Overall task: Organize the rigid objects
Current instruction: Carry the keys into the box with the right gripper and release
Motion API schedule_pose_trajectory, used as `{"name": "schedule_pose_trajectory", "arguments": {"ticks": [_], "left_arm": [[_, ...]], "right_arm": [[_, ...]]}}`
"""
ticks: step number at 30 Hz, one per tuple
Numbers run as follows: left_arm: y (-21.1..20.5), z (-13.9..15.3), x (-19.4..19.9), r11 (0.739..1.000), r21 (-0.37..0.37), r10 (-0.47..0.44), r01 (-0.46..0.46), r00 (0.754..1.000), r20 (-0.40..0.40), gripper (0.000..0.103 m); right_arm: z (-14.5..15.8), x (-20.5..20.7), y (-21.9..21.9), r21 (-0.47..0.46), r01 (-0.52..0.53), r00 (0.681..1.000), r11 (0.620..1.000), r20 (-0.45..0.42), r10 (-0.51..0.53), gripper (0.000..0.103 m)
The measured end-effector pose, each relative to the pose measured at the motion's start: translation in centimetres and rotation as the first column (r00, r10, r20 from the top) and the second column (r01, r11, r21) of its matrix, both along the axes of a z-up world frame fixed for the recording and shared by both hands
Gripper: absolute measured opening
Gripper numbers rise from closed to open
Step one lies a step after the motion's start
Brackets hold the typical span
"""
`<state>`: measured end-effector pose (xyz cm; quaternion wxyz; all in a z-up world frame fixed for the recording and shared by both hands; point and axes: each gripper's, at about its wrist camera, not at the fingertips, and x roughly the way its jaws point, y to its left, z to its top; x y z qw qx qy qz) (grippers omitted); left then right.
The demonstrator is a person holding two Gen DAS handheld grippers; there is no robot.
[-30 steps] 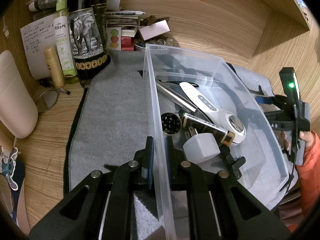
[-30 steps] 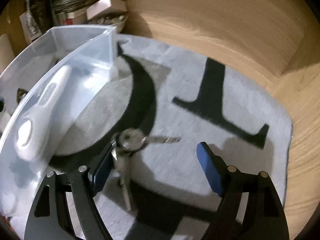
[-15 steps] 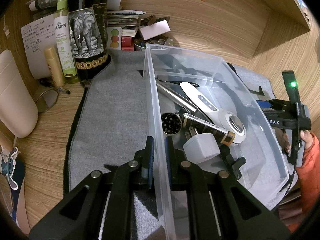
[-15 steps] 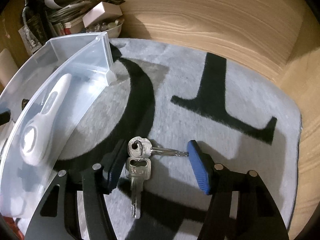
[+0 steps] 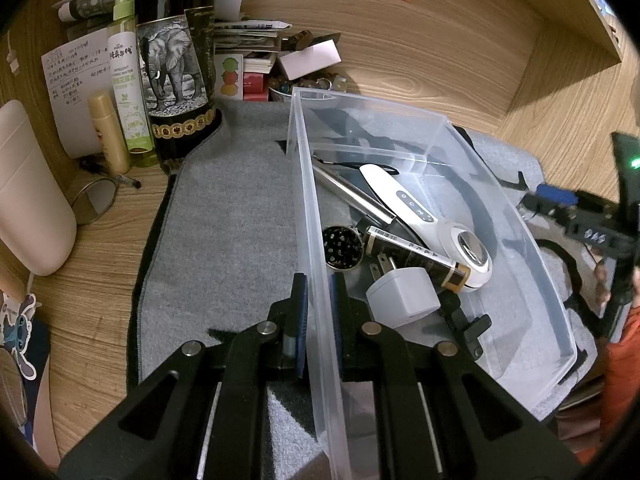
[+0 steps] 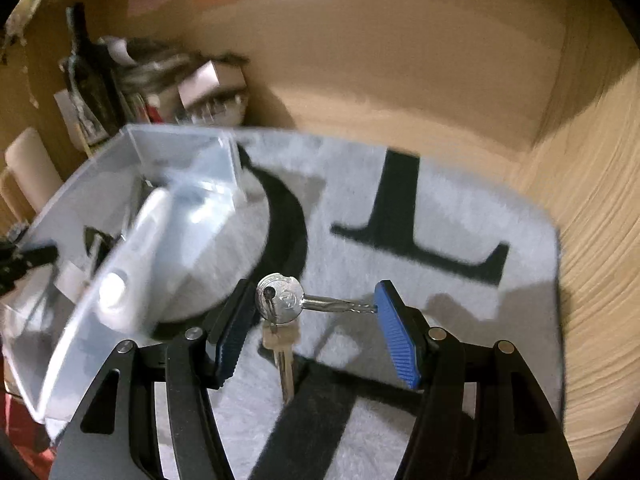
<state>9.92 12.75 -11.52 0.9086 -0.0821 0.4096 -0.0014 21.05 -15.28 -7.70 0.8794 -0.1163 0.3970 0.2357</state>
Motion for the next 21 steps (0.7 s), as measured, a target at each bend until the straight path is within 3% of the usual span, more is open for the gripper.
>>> {"name": "schedule_pose_trajectory", "arguments": {"ticks": [10, 21], "left_arm": [[0.0, 0.0, 0.1, 1.0, 0.0, 0.0, 0.0, 1.0, 0.0, 0.01], [0.0, 0.1, 0.1, 1.0, 0.0, 0.0, 0.0, 1.0, 0.0, 0.01]], "right_arm": [[5.4, -2.1, 1.9, 0.053, -0.061, 0.989, 0.997, 0.139, 0.053, 0.058], [8.8, -4.4, 6.4, 0.106, -0.201, 0.957, 0.974, 0.235, 0.172, 0.058]]}}
